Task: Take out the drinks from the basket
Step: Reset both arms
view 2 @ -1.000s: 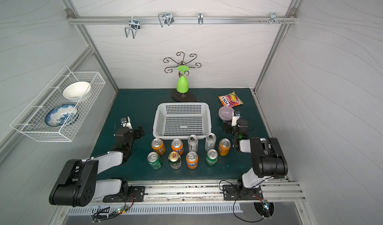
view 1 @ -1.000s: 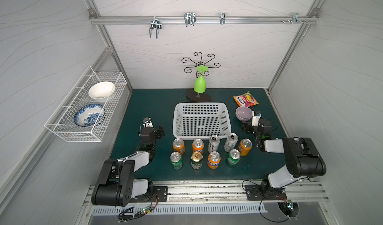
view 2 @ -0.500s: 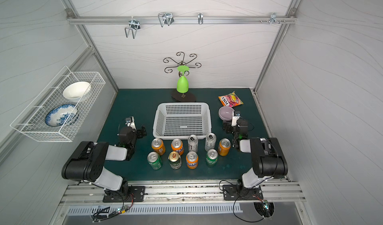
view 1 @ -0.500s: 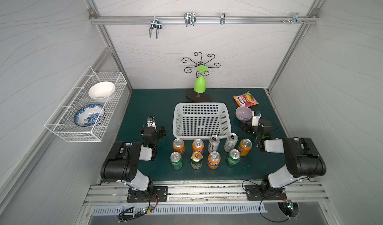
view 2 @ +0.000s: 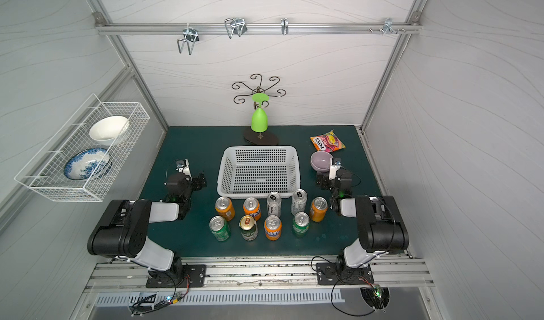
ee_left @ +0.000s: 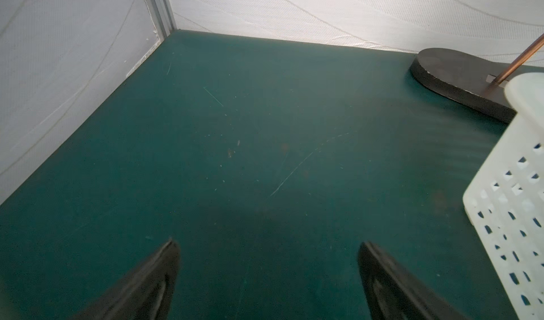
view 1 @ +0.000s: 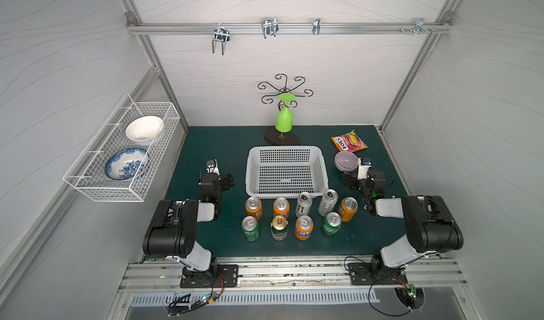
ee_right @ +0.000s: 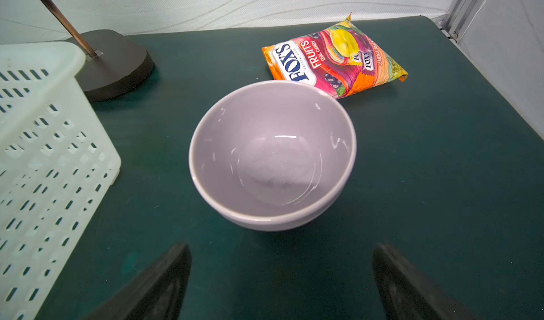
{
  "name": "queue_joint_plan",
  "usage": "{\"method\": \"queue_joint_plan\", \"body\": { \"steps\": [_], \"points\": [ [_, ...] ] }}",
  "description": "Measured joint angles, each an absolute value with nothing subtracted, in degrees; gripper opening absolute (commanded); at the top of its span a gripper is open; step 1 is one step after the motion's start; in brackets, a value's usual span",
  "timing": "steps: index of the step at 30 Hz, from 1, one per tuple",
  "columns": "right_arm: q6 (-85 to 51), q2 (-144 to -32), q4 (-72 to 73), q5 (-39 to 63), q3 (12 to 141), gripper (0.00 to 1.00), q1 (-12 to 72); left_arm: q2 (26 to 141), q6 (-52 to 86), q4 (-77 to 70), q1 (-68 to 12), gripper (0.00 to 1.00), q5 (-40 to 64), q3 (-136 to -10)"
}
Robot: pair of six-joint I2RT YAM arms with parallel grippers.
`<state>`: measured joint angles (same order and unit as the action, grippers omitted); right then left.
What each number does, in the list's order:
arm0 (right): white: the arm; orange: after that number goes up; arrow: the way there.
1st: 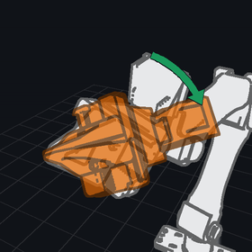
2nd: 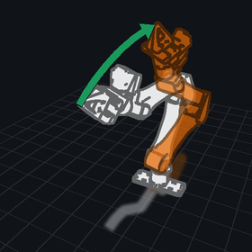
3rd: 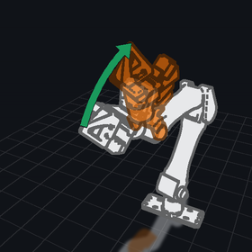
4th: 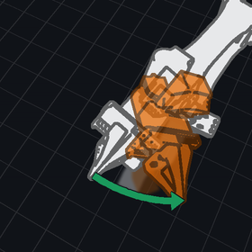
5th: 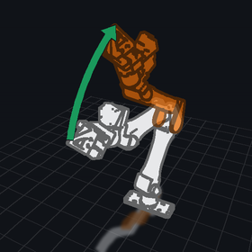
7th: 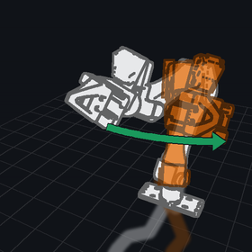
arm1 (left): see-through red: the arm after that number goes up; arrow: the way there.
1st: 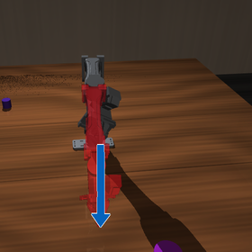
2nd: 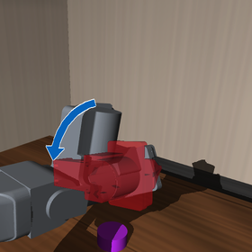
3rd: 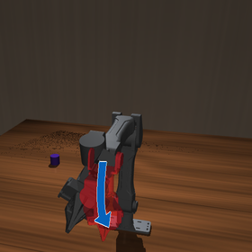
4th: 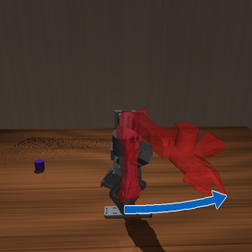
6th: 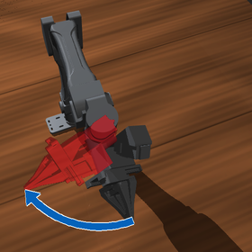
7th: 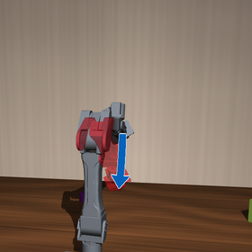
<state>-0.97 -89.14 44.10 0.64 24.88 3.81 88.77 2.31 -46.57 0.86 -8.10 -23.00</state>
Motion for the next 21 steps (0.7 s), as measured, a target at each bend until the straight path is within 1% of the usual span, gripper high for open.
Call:
{"method": "queue_joint_plan", "body": {
  "steps": [21],
  "points": [
    [-0.4,-89.1,44.1,0.5,24.9,0.99,4.1,88.8,2.3,-46.4,0.9,0.99,-8.1,-23.0]
  ]
}}
